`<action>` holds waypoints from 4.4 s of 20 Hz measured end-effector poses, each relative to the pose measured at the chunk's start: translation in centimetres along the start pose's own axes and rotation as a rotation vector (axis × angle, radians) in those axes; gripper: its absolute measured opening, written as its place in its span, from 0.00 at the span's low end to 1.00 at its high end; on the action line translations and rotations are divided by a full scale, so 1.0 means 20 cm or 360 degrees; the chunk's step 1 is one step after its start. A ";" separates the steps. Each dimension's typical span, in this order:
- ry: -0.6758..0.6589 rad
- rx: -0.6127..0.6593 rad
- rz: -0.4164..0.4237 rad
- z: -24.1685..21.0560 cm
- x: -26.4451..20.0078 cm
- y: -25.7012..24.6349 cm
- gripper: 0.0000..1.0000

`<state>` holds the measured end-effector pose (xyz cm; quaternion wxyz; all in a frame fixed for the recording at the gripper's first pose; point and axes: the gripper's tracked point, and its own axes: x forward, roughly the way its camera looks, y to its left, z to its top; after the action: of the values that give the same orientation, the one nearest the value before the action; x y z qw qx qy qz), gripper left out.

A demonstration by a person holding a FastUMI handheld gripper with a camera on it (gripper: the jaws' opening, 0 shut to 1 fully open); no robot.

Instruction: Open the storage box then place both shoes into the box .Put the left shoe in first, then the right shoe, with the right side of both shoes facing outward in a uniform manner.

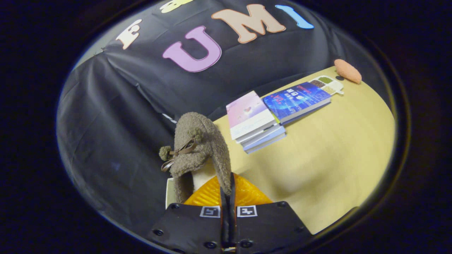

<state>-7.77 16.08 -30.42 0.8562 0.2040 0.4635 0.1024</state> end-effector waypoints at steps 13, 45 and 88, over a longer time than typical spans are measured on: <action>0.0163 -0.0049 0.0051 -0.32 0.01 0.21 0.04; 0.0199 0.0056 -0.0117 -0.49 -0.02 0.13 0.12; -0.0496 -0.0380 -0.0261 0.28 -0.27 -0.07 0.15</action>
<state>-6.11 11.47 -24.37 0.9410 0.0760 0.3252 0.0539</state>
